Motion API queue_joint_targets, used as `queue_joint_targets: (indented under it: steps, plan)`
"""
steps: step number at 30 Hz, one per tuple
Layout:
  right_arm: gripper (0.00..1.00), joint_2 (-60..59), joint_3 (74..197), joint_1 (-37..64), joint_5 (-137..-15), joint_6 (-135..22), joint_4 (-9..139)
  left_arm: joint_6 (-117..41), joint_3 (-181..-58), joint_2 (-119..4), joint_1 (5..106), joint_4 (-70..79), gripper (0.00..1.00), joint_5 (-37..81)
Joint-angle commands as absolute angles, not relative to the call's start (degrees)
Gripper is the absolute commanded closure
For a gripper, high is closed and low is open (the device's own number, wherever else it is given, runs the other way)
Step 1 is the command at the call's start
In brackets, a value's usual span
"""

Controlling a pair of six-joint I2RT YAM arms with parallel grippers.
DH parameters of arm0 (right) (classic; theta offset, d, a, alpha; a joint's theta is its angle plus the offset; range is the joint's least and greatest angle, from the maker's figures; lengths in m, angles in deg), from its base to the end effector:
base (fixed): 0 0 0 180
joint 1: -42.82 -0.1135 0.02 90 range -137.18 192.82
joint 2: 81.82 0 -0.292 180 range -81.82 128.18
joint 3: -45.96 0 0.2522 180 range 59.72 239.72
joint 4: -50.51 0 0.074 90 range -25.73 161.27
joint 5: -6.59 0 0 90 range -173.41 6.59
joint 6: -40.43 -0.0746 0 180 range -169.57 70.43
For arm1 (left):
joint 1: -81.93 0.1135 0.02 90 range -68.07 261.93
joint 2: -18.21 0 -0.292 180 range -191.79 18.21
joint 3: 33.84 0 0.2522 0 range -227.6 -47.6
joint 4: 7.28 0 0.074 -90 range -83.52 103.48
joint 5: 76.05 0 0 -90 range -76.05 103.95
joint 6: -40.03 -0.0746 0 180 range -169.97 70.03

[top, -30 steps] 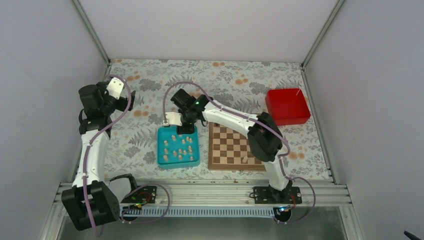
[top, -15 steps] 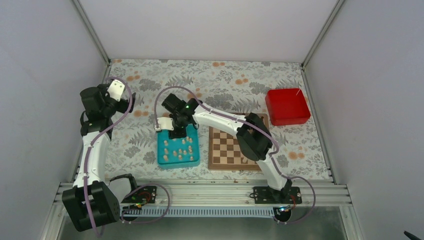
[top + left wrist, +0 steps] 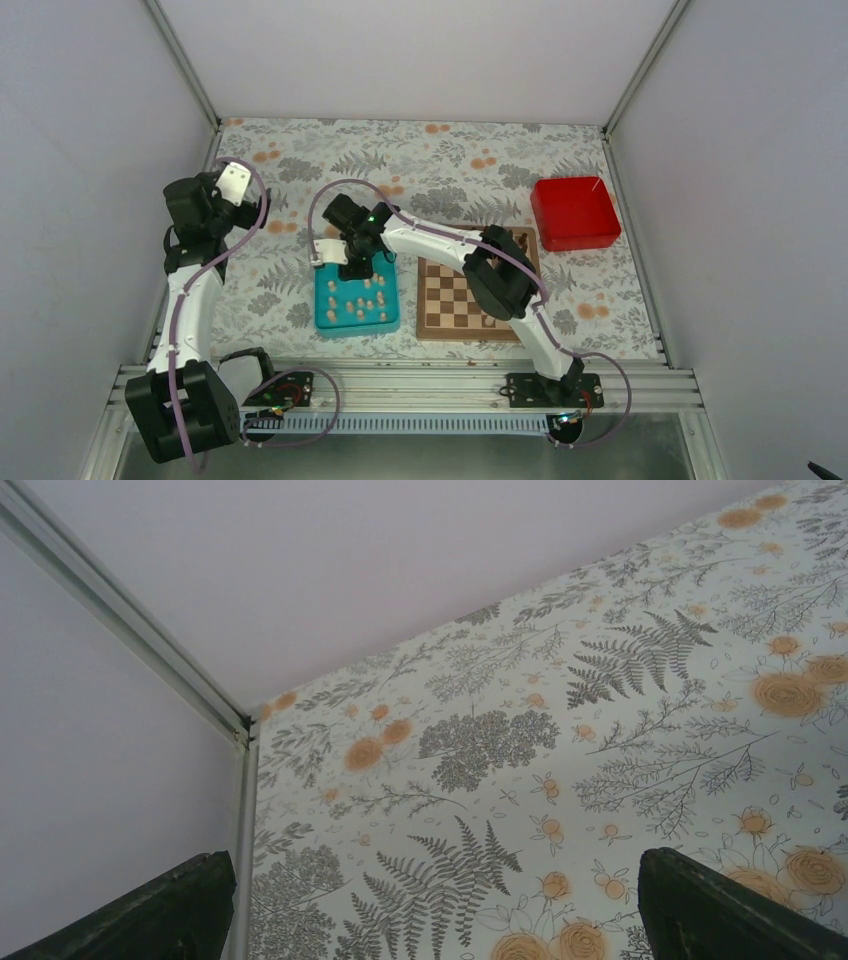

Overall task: Set up the chess pieces on the board
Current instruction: Pick up the chess piece from the storage box.

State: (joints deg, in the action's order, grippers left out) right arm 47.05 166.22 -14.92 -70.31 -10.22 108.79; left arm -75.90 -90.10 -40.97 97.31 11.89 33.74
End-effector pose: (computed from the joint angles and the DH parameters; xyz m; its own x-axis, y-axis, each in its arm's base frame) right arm 0.2580 0.4404 0.1682 0.1727 -0.8834 -0.4357 -0.9849 -0.1493 -0.0877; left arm 0.2534 0.0435 0.2972 -0.3029 0.3434 -0.8890 0.2062 0.9344 0.2907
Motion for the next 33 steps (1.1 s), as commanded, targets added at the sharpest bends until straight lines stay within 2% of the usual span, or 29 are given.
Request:
queue_joint_targets:
  steps: [1,8,13,16,22,24,29,33]
  plan:
    - [0.59,48.4,165.8,-15.4,-71.4,-10.4,107.8,-76.3,-89.3,-40.4,97.7,10.3,0.0,33.5]
    - [0.6,49.0,165.1,-15.3,-71.9,-10.1,108.2,-76.3,-88.7,-40.6,97.8,9.8,0.0,33.7]
    - [0.65,49.7,165.2,-15.4,-72.3,-10.3,108.1,-75.8,-88.6,-40.7,97.8,9.6,0.0,33.9]
    - [0.71,49.3,165.5,-15.4,-70.9,-10.6,108.2,-76.0,-88.6,-40.7,97.8,9.5,0.0,33.8]
    - [0.9,49.1,165.2,-15.4,-71.8,-10.7,108.7,-76.0,-88.7,-41.3,97.9,9.3,0.0,34.1]
    - [0.94,48.2,165.0,-15.4,-71.5,-11.0,108.9,-75.8,-88.9,-41.3,97.9,9.4,0.0,34.4]
    - [0.96,41.9,163.0,-14.3,-70.4,-11.5,111.7,-75.5,-89.1,-41.1,98.0,9.6,0.0,34.6]
    - [0.96,31.1,156.1,-11.9,-67.4,-12.1,113.7,-75.2,-89.3,-40.8,98.0,9.6,0.0,34.5]
